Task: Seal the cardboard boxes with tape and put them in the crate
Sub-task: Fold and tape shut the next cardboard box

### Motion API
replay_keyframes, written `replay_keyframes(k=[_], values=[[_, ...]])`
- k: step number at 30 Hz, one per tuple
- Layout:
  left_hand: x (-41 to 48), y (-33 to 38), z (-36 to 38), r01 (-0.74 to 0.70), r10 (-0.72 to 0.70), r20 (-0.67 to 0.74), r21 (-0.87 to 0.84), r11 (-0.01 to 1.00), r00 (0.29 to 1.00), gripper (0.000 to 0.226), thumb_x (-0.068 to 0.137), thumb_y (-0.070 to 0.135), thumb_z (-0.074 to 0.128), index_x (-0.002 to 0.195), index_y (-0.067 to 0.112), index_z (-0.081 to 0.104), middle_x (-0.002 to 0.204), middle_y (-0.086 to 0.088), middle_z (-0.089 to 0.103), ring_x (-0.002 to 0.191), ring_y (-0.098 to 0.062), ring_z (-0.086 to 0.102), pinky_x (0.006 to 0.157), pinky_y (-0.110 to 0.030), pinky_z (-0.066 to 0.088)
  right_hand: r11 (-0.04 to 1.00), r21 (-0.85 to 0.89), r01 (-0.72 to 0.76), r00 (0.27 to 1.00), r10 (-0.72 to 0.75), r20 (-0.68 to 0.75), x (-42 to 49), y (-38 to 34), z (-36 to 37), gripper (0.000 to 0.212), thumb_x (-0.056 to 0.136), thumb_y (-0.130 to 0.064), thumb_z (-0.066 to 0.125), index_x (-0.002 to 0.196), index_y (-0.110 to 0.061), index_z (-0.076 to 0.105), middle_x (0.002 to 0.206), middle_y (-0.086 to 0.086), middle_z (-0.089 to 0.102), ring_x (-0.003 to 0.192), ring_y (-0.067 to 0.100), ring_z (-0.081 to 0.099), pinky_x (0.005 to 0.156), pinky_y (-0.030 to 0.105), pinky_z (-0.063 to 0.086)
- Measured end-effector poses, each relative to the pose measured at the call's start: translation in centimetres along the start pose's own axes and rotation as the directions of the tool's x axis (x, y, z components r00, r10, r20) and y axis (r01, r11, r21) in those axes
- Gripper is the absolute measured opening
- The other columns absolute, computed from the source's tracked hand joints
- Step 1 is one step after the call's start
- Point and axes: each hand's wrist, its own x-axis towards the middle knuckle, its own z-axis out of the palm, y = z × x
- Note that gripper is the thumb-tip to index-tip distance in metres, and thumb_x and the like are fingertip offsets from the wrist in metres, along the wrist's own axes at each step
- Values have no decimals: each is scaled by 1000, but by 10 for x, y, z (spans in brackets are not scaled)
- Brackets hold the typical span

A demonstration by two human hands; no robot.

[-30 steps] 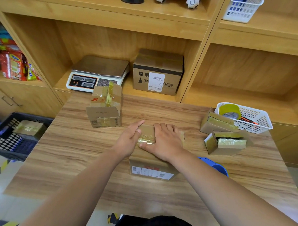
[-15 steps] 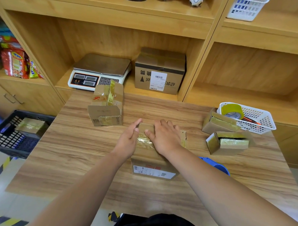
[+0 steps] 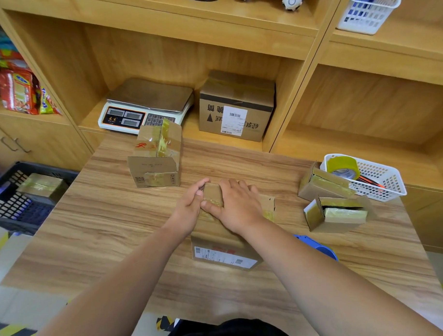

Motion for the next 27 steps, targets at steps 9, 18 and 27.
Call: replay_keyframes(k=[9,18,27], values=[[1,0,-6,6,-11,60,92,996,998,52,94,41,50,142,26,38,142,8,42,132,-2,36,107,-16,28,999,-2,-50,999,50,-13,9,1,0,48,92,-60,29,113,-24,51,113,-1,59,104,21,47,79,37,23],[3,-2,-1,-26,24,14,237,971,1000,37,100,24,43,136,29,42,131,9,42,123,-2,34,100,-21,25,998,-23,-53,999,53,8,-7,22,-8,46,95,-57,30,120,-26,52,117,-3,61,115,23,44,105,44,17],[2,0,2,-50,46,17,340,939,999,41,100,23,38,141,24,38,129,6,36,119,-5,31,100,-25,24,974,76,-213,975,217,-52,-42,70,-11,50,93,-58,39,132,-29,46,130,-5,53,120,22,37,101,38,19]])
